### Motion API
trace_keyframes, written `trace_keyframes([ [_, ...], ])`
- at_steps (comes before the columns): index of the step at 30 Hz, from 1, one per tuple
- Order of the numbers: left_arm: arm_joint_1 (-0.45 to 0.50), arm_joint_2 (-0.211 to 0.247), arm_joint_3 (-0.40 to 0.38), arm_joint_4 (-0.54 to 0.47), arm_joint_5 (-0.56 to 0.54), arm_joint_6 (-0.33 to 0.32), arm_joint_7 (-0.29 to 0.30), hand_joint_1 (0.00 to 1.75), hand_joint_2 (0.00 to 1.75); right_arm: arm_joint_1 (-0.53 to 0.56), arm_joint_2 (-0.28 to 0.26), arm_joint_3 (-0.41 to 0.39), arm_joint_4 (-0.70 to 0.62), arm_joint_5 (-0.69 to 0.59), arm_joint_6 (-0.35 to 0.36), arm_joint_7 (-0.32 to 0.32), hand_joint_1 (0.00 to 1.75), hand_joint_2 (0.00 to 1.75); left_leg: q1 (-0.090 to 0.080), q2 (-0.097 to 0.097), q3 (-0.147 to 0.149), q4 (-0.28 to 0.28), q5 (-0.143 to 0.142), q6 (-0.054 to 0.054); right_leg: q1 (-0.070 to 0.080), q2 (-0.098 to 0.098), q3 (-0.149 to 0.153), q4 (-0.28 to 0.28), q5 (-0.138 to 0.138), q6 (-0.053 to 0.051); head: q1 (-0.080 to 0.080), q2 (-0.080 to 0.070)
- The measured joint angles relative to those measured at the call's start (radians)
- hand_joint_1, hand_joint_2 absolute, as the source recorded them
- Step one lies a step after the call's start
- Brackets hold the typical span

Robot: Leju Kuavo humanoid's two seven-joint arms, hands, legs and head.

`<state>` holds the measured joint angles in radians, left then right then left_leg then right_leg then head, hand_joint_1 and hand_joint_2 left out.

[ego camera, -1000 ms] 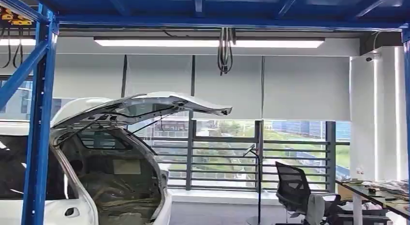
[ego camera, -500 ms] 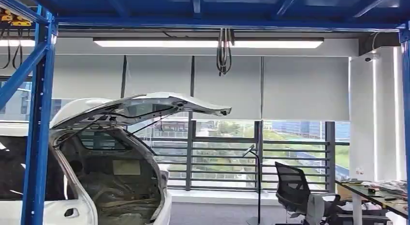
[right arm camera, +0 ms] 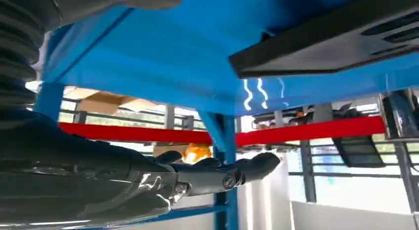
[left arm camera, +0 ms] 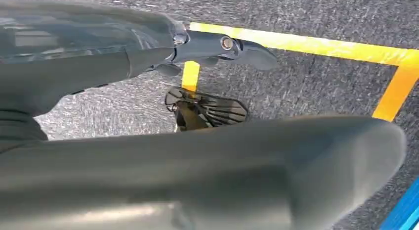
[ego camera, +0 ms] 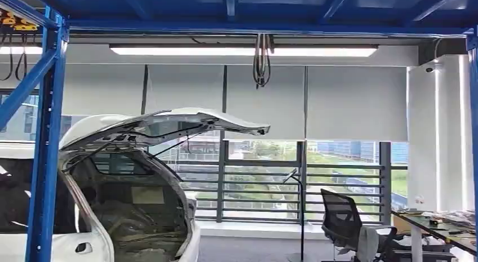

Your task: Take the parts from the cabinet and place them on the table.

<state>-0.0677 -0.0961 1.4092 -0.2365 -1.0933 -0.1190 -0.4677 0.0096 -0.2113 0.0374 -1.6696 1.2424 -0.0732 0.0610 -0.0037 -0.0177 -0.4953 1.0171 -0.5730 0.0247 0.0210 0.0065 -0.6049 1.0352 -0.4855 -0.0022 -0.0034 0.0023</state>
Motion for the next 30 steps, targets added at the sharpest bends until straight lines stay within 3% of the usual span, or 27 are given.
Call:
trace_keyframes([
  [17,-0.001,0.007,-0.006,0.0,-0.016,-0.011,0.0,0.0,0.0,-0.135,-0.027,0.042,0.209,-0.048,0.041,0.01,0.0,1.75,0.0,0.0,0.0,0.0,0.0,0.0,0.0,0.0,0.0,0.0,0.0,0.0,0.0,0.0],
  [30,-0.008,0.007,-0.023,0.0,-0.029,-0.02,-0.009,0.0,0.0,-0.242,-0.022,0.089,0.31,0.023,0.035,0.035,0.0,1.75,0.0,0.001,0.0,0.0,0.0,0.0,0.0,0.001,0.0,0.0,0.0,0.0,0.0,0.0],
])
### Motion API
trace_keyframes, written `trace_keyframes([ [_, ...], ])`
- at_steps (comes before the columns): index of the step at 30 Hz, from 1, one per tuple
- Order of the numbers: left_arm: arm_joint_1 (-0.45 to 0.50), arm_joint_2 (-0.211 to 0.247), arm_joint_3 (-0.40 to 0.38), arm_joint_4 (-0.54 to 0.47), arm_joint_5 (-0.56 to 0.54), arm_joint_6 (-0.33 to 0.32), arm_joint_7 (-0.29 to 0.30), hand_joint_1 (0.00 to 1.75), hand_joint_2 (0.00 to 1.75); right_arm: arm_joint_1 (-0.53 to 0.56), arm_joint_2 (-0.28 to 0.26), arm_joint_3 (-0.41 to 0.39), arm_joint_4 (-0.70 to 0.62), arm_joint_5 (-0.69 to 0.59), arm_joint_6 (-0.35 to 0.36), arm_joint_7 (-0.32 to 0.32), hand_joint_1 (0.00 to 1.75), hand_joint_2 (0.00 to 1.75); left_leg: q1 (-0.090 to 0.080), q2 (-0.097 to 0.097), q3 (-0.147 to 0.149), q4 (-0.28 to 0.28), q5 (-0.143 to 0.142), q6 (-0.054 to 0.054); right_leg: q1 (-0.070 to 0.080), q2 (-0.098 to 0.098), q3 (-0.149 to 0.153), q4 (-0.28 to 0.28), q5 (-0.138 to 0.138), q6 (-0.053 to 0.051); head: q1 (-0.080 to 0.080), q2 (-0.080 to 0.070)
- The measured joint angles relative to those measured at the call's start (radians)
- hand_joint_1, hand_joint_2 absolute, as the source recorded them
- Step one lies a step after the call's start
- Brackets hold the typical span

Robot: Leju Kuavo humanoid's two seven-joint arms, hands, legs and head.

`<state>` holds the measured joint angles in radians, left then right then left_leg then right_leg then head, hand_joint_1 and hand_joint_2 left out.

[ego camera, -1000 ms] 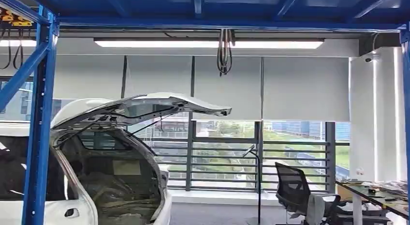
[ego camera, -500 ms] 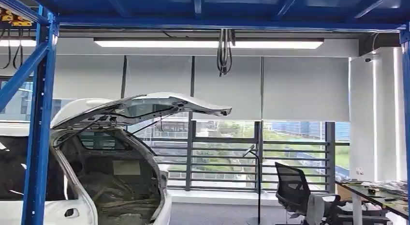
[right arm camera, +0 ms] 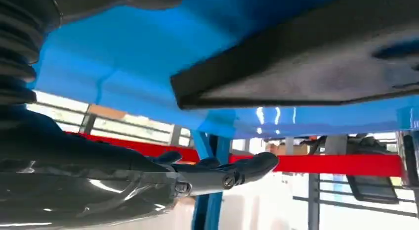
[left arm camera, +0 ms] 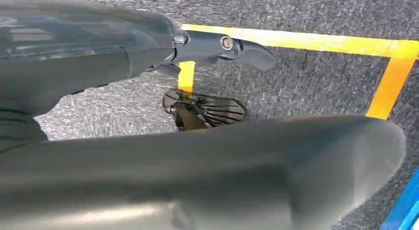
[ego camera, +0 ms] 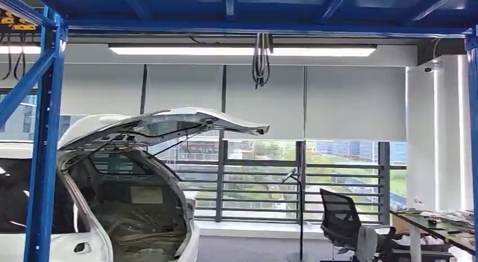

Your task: Take the parts from the cabinet and place them on the table.

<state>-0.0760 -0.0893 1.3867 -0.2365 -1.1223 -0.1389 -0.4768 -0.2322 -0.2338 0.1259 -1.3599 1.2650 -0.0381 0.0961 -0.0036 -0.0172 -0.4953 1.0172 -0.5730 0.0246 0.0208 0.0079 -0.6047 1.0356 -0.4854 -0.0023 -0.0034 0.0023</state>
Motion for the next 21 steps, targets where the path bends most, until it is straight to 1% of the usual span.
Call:
trace_keyframes([
  [4,-0.005,0.0,-0.005,0.0,-0.002,-0.005,0.0,0.0,0.0,-0.065,0.012,0.035,0.05,0.013,0.003,0.009,0.0,1.75,0.0,0.0,0.001,0.0,0.0,0.0,0.0,-0.002,0.001,0.0,0.0,0.0,0.0,0.0],
  [9,-0.005,0.0,-0.008,0.0,-0.003,-0.01,0.0,0.0,0.0,-0.113,0.026,0.069,0.098,0.016,0.011,0.01,0.0,1.75,0.0,0.0,0.0,0.0,0.0,0.0,0.0,-0.001,0.0,0.0,0.0,0.0,0.0,0.0],
  [14,-0.007,-0.002,-0.01,0.0,-0.008,-0.012,0.003,0.0,0.0,-0.172,0.052,0.108,0.18,0.008,0.019,0.008,0.0,1.75,0.0,-0.001,0.001,0.0,0.0,0.0,0.0,-0.002,0.0,0.0,0.0,0.0,0.0,0.0],
  [19,-0.008,-0.003,-0.013,0.002,-0.008,-0.022,0.003,0.0,0.0,-0.223,0.077,0.129,0.26,-0.028,0.021,-0.01,0.0,1.75,0.0,0.0,0.001,0.0,0.0,0.0,0.0,-0.001,0.001,0.0,0.0,0.0,0.0,0.0],
  [21,-0.008,-0.005,-0.015,0.002,-0.008,-0.027,0.003,0.0,0.0,-0.263,0.096,0.142,0.326,-0.056,0.021,-0.025,0.0,1.75,0.0,0.0,0.001,0.0,0.0,0.0,0.0,0.0,0.001,0.0,0.0,0.0,0.0,0.0],
])
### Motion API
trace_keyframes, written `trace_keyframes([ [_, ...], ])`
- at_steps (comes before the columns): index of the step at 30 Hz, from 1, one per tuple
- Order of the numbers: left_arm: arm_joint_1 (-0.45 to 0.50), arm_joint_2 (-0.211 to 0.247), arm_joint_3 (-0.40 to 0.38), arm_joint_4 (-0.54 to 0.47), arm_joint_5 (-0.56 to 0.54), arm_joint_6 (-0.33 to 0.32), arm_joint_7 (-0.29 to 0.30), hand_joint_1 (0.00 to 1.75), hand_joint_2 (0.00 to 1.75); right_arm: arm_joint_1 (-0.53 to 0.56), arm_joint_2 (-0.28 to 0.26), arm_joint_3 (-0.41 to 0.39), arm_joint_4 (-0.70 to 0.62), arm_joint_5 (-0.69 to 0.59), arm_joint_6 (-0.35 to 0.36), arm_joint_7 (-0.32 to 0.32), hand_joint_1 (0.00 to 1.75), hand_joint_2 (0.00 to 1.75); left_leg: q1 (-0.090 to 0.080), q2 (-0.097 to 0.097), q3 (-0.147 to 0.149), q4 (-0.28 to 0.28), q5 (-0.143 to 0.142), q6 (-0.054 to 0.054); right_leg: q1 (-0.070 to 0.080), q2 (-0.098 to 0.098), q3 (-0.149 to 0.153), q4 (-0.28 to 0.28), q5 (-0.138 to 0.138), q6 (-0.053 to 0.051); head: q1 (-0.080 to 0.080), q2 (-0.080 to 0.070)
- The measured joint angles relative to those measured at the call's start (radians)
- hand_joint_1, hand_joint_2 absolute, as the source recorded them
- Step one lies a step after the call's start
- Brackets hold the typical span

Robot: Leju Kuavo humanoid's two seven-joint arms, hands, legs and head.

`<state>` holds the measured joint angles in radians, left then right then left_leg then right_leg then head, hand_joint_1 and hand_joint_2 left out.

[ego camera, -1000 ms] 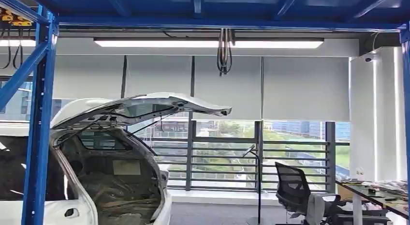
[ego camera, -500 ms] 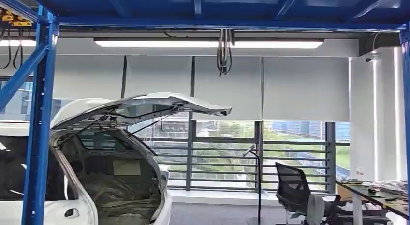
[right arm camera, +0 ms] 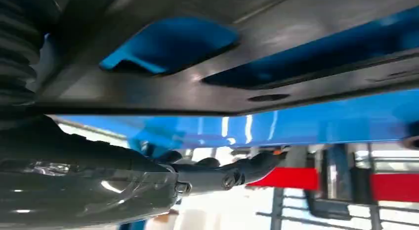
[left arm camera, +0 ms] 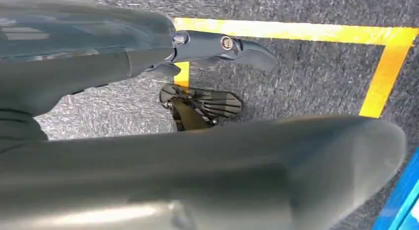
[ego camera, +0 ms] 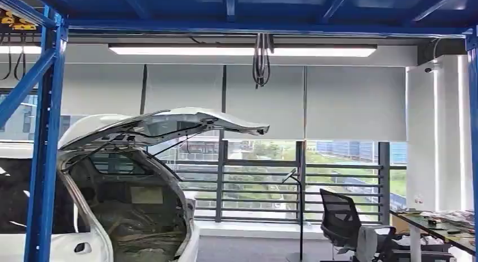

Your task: Take the parts from the cabinet and place them on the table.

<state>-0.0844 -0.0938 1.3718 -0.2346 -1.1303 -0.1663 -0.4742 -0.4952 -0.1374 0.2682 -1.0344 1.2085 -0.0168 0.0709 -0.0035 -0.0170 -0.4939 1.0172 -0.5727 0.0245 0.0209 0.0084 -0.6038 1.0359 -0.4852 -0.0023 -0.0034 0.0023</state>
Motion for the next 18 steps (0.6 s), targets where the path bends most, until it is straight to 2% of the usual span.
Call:
trace_keyframes([
  [11,-0.005,-0.01,-0.01,0.007,0.0,-0.004,-0.001,0.0,0.0,-0.155,0.105,0.061,0.245,-0.038,-0.023,-0.033,0.0,1.75,0.0,0.001,0.004,0.0,0.0,0.0,0.0,0.0,0.004,0.0,0.0,0.0,0.0,0.0],
  [18,-0.01,-0.02,-0.013,0.008,-0.003,-0.007,-0.006,0.0,0.0,-0.232,0.196,0.117,0.357,-0.038,-0.018,-0.044,0.0,1.75,0.0,0.001,0.005,0.0,0.001,-0.001,0.0,0.001,0.004,0.0,0.0,0.0,0.0,0.0],
])
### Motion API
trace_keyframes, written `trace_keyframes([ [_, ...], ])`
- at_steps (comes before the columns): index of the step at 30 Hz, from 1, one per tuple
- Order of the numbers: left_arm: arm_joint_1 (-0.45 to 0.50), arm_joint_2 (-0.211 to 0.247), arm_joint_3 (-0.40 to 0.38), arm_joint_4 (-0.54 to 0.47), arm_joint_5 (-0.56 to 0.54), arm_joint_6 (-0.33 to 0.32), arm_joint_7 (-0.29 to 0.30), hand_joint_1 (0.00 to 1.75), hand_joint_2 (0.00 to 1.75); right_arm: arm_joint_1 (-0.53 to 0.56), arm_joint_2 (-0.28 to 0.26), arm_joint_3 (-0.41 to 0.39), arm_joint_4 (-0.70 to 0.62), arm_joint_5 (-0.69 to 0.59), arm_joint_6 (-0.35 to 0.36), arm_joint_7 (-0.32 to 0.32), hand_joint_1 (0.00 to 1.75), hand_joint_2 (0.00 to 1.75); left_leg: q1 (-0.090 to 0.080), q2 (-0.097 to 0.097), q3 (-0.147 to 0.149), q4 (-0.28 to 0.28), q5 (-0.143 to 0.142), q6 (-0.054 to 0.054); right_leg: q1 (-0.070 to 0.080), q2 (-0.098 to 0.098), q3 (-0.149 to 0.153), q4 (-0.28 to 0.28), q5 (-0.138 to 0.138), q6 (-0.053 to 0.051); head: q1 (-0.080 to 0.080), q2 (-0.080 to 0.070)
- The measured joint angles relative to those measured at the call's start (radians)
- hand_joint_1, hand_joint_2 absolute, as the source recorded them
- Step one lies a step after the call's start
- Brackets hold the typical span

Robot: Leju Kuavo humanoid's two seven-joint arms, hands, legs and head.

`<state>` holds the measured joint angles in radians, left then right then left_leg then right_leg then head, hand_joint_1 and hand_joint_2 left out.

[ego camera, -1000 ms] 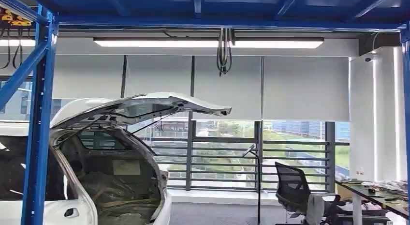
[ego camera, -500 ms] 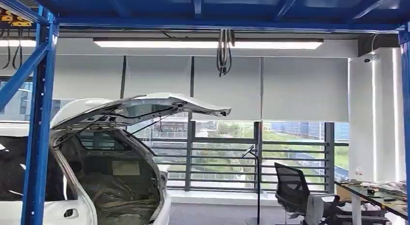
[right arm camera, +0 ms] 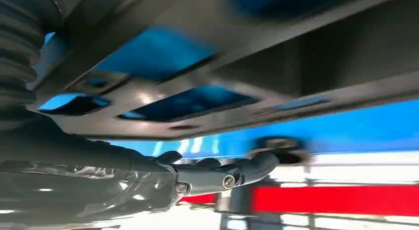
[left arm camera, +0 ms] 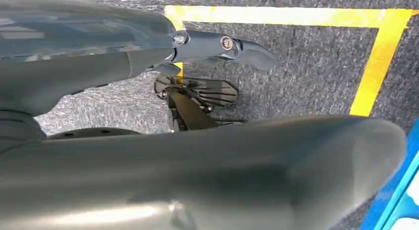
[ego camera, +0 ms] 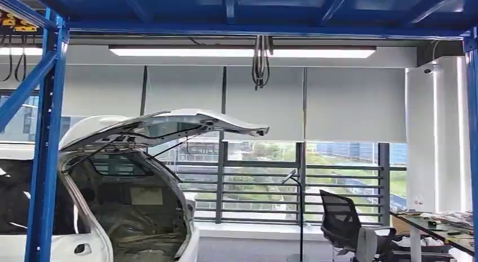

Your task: Take the parts from the cabinet and place them on the table.

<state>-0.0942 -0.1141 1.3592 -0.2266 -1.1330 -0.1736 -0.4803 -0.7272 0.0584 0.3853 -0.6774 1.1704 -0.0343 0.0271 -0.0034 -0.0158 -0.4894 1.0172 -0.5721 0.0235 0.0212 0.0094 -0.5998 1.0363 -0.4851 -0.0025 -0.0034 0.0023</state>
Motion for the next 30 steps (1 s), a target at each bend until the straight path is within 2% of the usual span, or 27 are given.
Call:
trace_keyframes([
  [4,0.0,-0.005,-0.001,0.0,-0.001,-0.002,-0.001,0.0,0.0,-0.03,0.031,0.017,0.05,-0.008,0.009,-0.01,0.0,1.75,0.0,0.0,0.0,0.0,0.0,0.0,0.0,0.0,0.0,0.0,0.0,0.0,0.0,0.0],
  [10,-0.001,-0.006,-0.003,0.0,-0.005,-0.003,-0.001,0.0,0.0,-0.053,0.047,0.032,0.091,-0.024,0.013,-0.029,0.0,1.75,0.0,0.0,0.0,0.0,0.0,0.0,0.0,0.0,0.0,0.0,0.0,0.0,0.0,0.0],
  [11,-0.001,-0.007,-0.004,0.0,-0.006,-0.003,-0.002,0.0,0.0,-0.057,0.049,0.033,0.098,-0.027,0.013,-0.031,0.05,1.75,0.0,0.0,0.0,0.0,0.0,0.0,0.0,0.0,0.0,0.0,0.0,0.0,0.0,0.0],
  [13,-0.001,-0.008,-0.007,0.0,-0.007,-0.003,-0.002,0.0,0.0,-0.063,0.051,0.038,0.112,-0.033,0.017,-0.036,1.75,1.75,0.0,0.0,0.0,0.0,0.0,0.0,0.0,0.0,0.0,0.0,0.0,0.0,0.0,0.0],
  [19,-0.001,-0.011,-0.013,0.0,-0.007,-0.003,-0.006,0.0,0.0,-0.07,0.055,0.048,0.144,-0.05,0.021,-0.042,1.75,1.75,0.0,0.0,0.0,0.0,0.0,0.0,0.0,-0.001,0.0,0.0,0.0,0.0,0.0,0.0],
  [30,0.001,-0.011,-0.02,0.001,-0.013,0.015,-0.027,0.0,0.0,-0.072,0.043,0.062,0.146,-0.074,-0.018,-0.04,1.75,1.75,0.0,0.0,0.001,0.0,0.0,0.0,0.0,-0.001,0.002,0.0,0.0,0.0,0.0,0.0],
])
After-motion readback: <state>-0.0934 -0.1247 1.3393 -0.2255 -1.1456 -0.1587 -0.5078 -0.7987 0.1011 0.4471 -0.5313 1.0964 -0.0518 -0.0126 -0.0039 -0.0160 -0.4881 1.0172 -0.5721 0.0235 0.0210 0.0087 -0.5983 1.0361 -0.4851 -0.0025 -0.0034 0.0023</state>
